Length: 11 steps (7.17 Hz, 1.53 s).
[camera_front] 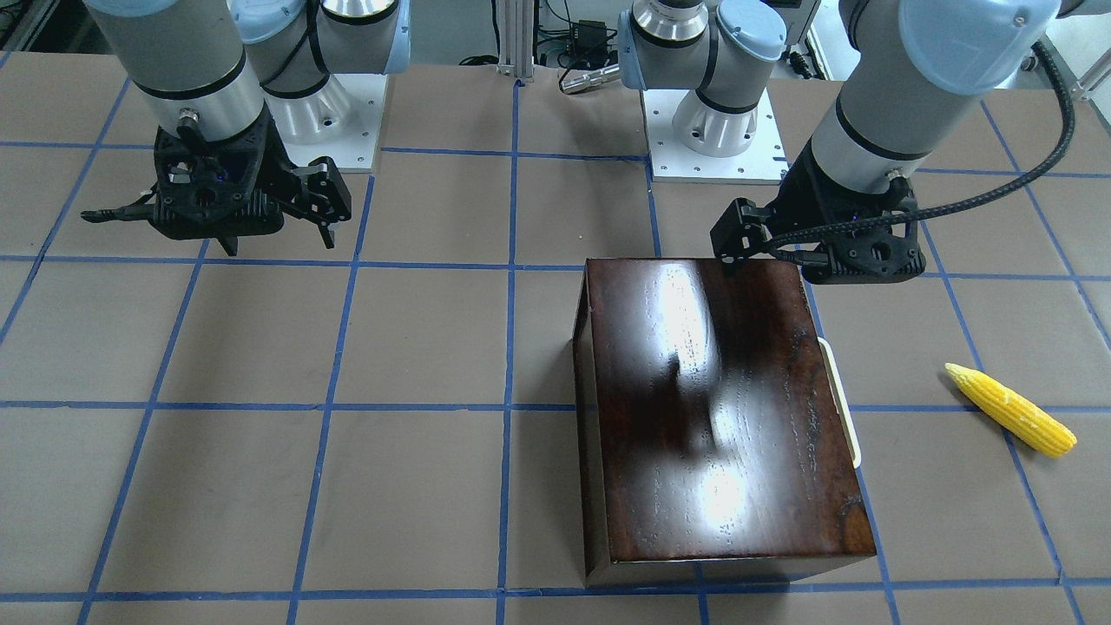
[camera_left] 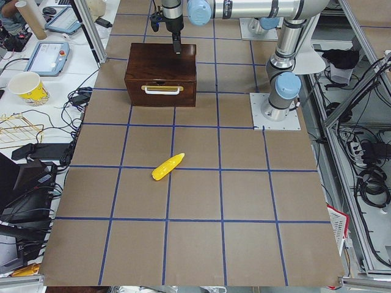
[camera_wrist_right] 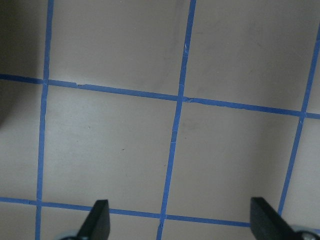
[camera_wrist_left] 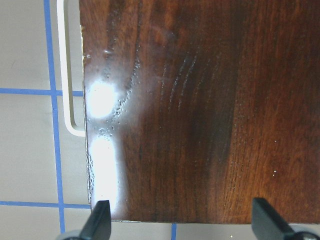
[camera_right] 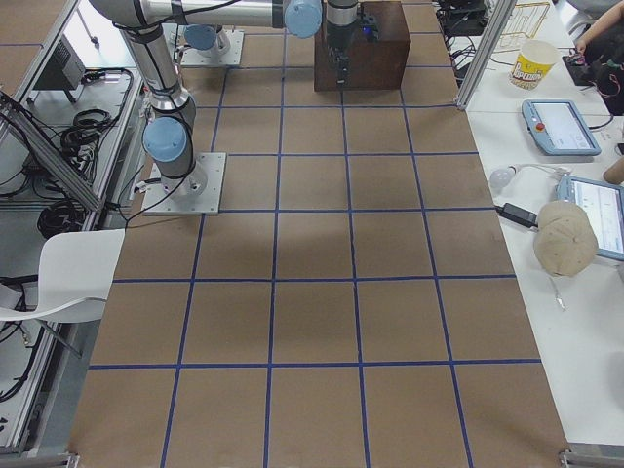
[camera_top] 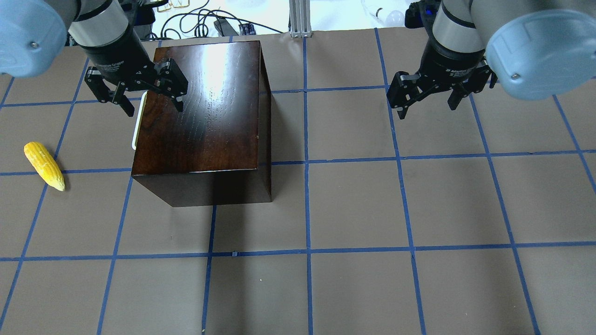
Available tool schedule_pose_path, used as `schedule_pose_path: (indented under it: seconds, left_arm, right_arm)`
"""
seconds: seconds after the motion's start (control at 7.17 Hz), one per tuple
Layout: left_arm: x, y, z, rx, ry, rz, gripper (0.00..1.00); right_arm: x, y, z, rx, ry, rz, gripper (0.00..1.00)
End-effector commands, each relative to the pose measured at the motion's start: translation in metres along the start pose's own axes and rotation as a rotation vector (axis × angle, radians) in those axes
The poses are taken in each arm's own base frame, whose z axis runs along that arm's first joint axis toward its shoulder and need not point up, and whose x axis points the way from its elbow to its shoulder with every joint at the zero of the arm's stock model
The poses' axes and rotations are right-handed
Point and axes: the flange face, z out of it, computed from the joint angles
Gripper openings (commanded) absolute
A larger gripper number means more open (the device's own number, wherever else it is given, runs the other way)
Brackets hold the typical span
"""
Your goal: Open drawer and put corn inside
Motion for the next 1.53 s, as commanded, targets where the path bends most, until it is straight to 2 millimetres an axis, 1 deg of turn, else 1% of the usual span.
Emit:
schedule_pose_path:
  seconds: [0.0, 0.98, 1.12, 1.4]
  left_arm:
    - [-0.0001, 0.0001, 0.0, -0.001, -0.001, 0.0, 1.0]
    - [0.0001, -0.001, 0.0021, -0.004, 0.001, 0.0, 1.0]
    - [0.0004, -0.0055, 0.0054, 0.001, 0.004, -0.009, 1.0]
    - [0.0004, -0.0051, 0.0027, 0.01, 0.004, -0.011, 1.0]
  right_arm:
    - [0.0016, -0.0006, 0.0006, -0.001, 0.0, 0.003, 1.0]
    - [0.0, 0.0001, -0.0002, 0.0, 0.0, 0.0, 1.0]
    - [0.0, -0.0003, 0.0006, -0.001, 0.0, 0.0, 1.0]
    - [0.0016, -0.0006, 0.0006, -0.001, 0.0, 0.003, 1.0]
